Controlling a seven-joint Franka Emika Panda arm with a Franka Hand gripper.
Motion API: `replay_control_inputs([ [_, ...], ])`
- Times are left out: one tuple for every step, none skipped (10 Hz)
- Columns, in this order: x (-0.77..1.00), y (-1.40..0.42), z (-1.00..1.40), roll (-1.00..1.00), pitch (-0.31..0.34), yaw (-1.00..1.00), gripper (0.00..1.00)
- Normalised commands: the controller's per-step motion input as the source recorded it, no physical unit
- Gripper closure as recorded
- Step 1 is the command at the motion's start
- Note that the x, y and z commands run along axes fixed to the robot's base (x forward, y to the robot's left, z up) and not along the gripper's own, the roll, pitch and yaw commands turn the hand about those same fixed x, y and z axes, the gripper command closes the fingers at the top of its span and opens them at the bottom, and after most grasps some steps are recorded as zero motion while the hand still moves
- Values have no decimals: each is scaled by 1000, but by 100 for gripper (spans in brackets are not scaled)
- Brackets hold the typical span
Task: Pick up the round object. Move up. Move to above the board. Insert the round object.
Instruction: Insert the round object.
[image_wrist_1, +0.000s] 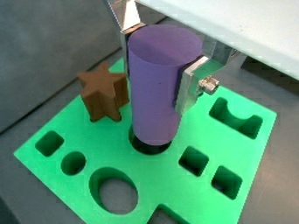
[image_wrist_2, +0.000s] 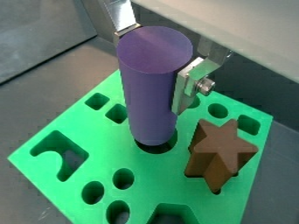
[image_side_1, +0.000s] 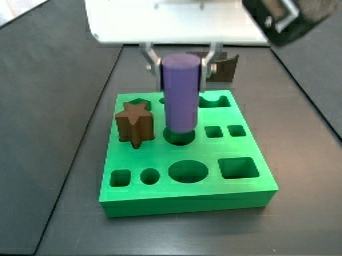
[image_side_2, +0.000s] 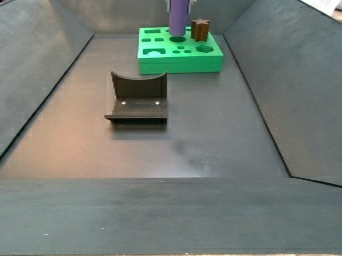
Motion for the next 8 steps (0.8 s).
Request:
replay_control_inputs([
  [26, -77, -409, 53, -110, 0, 100],
  [0, -80, -460, 119, -74, 0, 100],
  [-17, -51, -491, 216, -17, 0, 100],
  [-31, -17, -511, 237, 0, 46, 100],
  [0, -14, -534, 286, 0, 157, 100],
  [0, -83, -557, 330, 0, 329, 100],
  [0, -143, -543, 339, 0, 369, 100],
  [-20, 0, -83, 0, -46, 0, 100],
])
